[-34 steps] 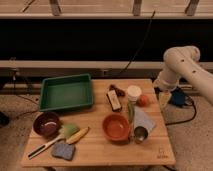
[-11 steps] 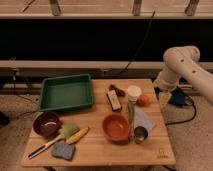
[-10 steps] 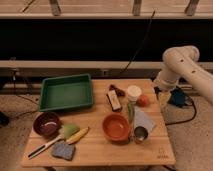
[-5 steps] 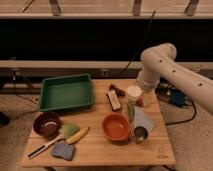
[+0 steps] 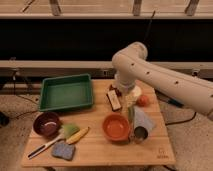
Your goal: Place sponge in red bowl
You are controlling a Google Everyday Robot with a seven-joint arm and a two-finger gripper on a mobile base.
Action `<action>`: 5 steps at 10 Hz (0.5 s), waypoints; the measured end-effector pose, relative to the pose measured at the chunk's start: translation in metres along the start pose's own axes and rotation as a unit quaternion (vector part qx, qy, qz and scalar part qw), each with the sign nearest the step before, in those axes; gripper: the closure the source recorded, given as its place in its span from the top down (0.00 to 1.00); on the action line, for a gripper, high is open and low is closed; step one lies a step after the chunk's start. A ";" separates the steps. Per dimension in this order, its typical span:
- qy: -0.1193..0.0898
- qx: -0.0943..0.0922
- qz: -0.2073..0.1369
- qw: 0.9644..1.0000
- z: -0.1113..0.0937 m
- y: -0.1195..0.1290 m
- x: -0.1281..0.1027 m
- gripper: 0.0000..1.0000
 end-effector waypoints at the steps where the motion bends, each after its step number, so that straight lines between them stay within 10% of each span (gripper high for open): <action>1: 0.002 -0.001 -0.020 1.000 0.001 -0.006 -0.015 0.77; 5: -0.002 -0.013 -0.099 0.995 0.015 -0.026 -0.077 0.77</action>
